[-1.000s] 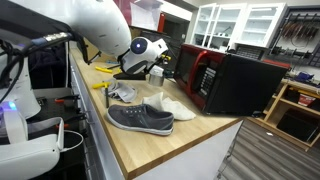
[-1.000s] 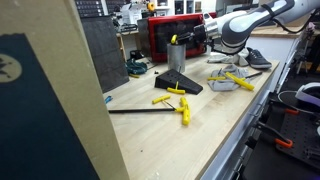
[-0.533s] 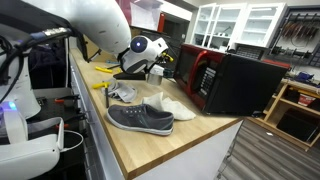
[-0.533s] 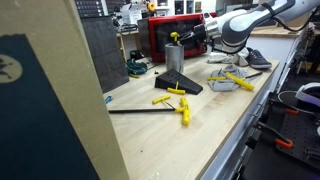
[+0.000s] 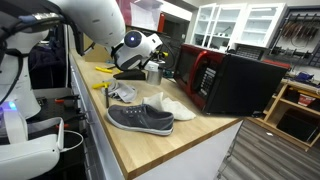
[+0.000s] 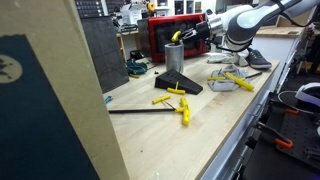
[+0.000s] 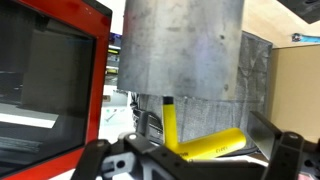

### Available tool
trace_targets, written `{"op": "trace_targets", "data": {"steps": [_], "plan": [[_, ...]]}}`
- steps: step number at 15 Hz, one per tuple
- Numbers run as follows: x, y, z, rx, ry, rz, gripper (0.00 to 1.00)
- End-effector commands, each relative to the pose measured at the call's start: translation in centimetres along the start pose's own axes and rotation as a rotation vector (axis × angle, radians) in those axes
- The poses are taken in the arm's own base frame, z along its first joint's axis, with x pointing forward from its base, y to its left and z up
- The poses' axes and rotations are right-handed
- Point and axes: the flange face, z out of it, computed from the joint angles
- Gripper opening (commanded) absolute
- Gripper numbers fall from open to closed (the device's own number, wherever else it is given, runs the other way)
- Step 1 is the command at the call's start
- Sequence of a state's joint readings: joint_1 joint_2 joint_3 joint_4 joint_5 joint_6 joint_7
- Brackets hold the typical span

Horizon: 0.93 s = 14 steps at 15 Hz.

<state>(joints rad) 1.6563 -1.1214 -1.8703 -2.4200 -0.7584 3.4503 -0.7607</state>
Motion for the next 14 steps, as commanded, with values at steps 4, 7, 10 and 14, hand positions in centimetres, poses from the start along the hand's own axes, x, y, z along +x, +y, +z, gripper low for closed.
{"op": "trace_targets", "data": {"steps": [4,7,10,14], "plan": [[1.6,-4.6,-1.1,0.053,-0.027,-0.086,1.0],[2.1,-6.7,0.0,0.097,-0.073,-0.11,1.0],[3.1,-7.3,0.4,0.1,-0.108,-0.142,1.0],[4.4,-7.3,0.3,0.081,-0.142,-0.184,1.0]]}}
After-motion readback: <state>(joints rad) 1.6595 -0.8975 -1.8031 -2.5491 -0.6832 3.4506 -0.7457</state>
